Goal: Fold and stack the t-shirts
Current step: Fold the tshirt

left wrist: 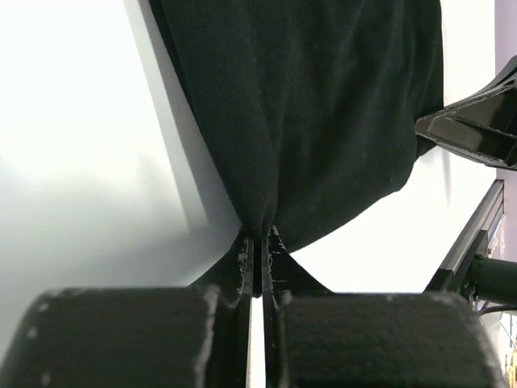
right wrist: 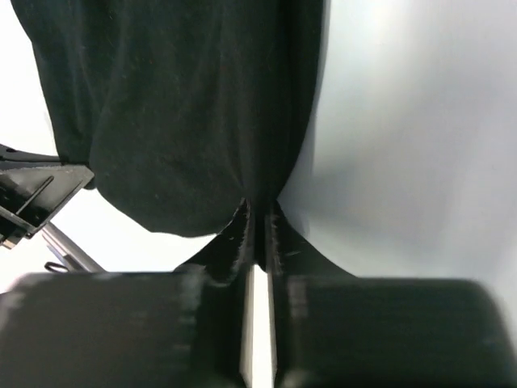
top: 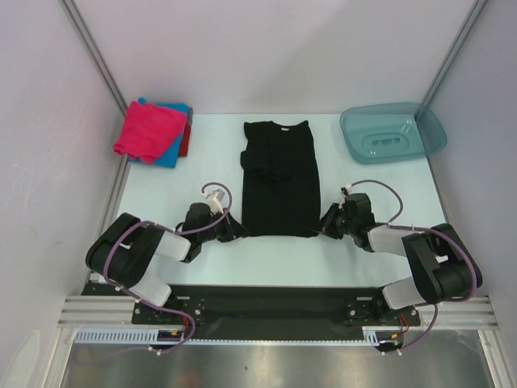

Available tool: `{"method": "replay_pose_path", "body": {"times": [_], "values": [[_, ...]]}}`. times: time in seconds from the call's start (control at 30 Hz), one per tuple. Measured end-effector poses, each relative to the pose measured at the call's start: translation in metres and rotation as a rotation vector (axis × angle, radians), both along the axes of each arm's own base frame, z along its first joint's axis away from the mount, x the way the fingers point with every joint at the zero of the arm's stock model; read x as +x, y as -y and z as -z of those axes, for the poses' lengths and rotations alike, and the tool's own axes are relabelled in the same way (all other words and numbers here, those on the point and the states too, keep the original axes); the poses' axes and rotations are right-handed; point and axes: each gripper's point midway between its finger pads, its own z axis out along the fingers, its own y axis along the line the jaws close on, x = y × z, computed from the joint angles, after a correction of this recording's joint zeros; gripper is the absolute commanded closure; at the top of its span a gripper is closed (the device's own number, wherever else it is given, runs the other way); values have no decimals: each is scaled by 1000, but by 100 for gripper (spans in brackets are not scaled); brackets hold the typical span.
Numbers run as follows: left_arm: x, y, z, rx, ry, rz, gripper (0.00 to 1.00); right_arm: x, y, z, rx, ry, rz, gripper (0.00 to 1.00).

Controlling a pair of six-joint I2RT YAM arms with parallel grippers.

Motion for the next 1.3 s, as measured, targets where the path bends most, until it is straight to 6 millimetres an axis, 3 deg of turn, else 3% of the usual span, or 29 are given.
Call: {"method": "replay_pose_path", "body": {"times": [0.1, 0.23, 0.4, 0.67, 0.97, 1.13, 1.3], "values": [[-3, -1, 0, -2, -2, 3, 100, -4, -3, -1, -5, 1, 1, 100], [-15, -4, -1, -1, -19, 13, 100, -27, -11, -5, -34, -6, -42, 100], [-41, -15, -3, 22, -62, 19, 100, -53, -11, -29, -55, 31, -72, 100], [-68, -25, -46, 12, 3, 31, 100, -81, 6, -67, -44, 91, -37, 100], [-96, -30, -52, 6, -53, 41, 100, -116, 8, -67, -45, 34, -57, 100], [-100, -33, -56, 19, -76, 24, 100, -119, 10, -73, -62, 46, -51, 100], [-79, -34, -93, 46, -7, -20, 100, -98, 10, -91, -119, 108, -34, 100]]}}
